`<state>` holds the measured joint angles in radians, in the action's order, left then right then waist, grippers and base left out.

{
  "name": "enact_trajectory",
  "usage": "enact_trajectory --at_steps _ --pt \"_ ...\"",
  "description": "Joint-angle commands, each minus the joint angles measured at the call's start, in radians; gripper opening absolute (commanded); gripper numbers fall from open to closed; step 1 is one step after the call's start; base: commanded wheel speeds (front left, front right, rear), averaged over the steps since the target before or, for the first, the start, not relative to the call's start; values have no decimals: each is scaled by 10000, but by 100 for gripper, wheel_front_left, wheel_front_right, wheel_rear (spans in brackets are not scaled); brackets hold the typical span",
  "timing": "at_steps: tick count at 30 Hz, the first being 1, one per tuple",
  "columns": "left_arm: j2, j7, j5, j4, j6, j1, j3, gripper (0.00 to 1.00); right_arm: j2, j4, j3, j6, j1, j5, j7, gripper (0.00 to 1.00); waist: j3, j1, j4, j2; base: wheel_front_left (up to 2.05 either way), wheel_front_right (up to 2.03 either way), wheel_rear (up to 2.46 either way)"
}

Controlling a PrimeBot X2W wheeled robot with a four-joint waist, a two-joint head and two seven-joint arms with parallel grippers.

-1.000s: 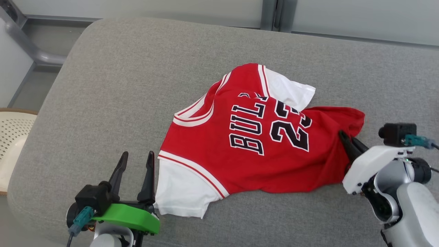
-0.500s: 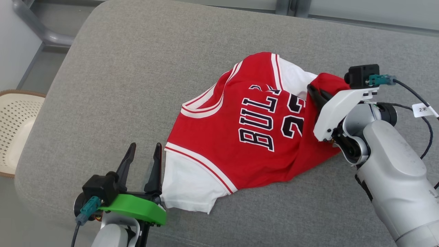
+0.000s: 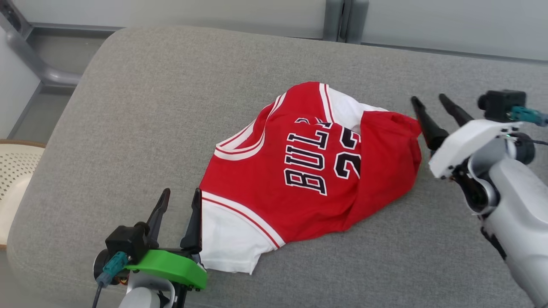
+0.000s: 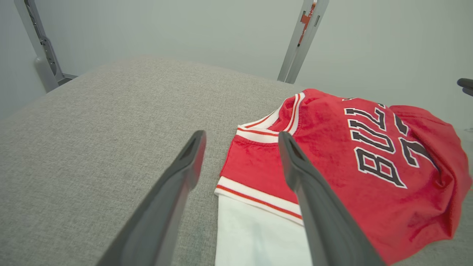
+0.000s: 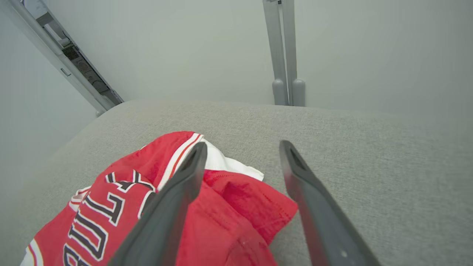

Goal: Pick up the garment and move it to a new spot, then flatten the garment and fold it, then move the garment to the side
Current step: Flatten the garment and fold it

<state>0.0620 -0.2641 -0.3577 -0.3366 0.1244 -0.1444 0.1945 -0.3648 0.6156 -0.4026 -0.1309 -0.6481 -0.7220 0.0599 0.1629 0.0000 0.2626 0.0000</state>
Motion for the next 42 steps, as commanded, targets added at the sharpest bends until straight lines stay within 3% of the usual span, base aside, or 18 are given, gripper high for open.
enact_trajectory --at_steps 1,5,12,27,28,29,30,31,42 --pt "49 0 98 -12 49 143 -35 100 -321 -254 26 3 426 -56 275 100 -213 0 -182 0 0 0 0" --pt "28 0 55 24 40 237 17 100 -982 -950 171 3 1539 -158 809 100 -292 0 -119 0 0 0 0" --pt "-26 0 -54 -5 54 220 110 100 -1345 -1781 -474 6 2400 -205 792 100 -144 0 52 0 0 0 0" --pt "-81 0 -164 -182 70 -51 223 100 -1355 -142 -1741 8 576 -98 -761 100 176 0 511 0 0 0 0" --pt "-83 0 -158 -193 71 -57 215 100 -1334 -101 -1799 8 522 -147 -707 79 167 0 518 0 0 0 0" --pt "-83 0 -154 -200 71 -58 201 100 -1307 -62 -1847 6 493 -199 -673 51 159 0 518 0 0 0 0" --pt "-85 0 -149 -208 72 -48 179 100 -1297 -9 -1926 6 474 -248 -642 35 148 0 509 0 0 0 0" --pt "-86 0 -137 -212 73 -36 160 100 -1296 13 -1983 6 468 -272 -594 3 138 0 497 0 0 0 0" --pt "-44 0 12 -292 69 242 -10 100 -1374 -279 -1718 8 902 -841 845 0 -336 0 -16 0 0 0 0"
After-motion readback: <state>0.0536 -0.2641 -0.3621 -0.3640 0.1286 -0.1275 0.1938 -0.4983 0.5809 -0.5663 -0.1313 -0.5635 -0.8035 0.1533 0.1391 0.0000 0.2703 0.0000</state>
